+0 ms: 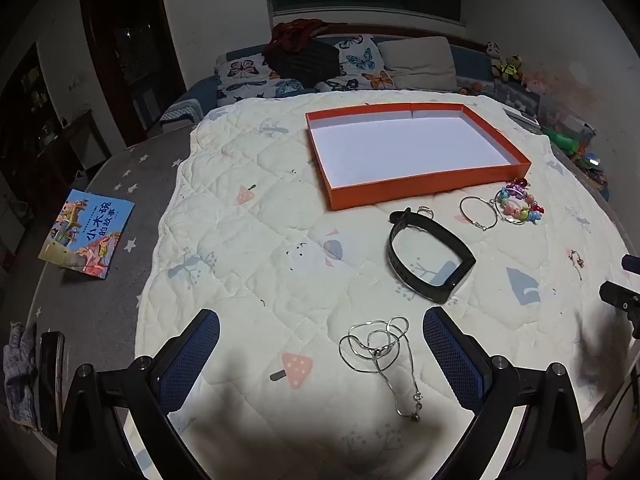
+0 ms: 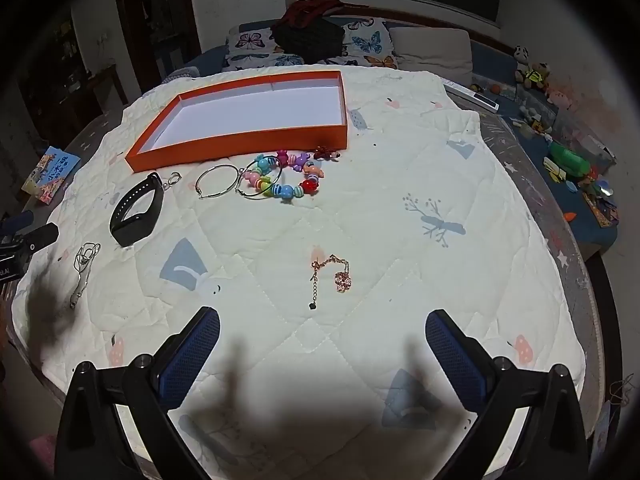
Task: Organize jewelry
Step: 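Move both tools toward the jewelry near the orange tray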
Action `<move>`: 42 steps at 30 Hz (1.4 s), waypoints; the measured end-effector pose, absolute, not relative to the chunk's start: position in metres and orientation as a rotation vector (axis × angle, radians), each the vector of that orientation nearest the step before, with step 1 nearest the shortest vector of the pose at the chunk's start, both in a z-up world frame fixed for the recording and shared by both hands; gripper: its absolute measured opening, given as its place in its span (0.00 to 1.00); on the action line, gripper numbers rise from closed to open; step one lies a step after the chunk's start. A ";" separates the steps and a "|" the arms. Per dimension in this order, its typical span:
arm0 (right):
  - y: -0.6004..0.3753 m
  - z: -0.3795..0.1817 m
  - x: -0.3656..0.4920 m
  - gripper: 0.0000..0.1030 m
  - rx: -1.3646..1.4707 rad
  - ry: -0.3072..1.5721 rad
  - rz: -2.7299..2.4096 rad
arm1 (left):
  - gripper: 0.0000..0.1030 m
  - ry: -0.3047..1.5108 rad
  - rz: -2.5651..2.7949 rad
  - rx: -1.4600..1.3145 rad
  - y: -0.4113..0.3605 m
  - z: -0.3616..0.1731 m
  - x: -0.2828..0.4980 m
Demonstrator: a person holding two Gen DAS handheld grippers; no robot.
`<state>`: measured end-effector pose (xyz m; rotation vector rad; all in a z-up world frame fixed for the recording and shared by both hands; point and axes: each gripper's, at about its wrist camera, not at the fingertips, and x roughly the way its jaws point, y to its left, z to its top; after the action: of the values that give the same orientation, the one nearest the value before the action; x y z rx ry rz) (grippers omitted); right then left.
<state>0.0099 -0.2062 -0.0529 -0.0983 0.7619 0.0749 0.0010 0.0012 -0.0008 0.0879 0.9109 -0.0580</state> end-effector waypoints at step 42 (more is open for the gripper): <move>-0.200 -0.052 0.013 1.00 -0.092 0.760 0.106 | 1.00 0.976 -0.075 0.085 -0.005 -0.017 0.006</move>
<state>0.0125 -0.1995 -0.0519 -0.0917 0.7598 0.1064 0.0063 -0.0048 -0.0169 0.0849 0.9756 -0.0746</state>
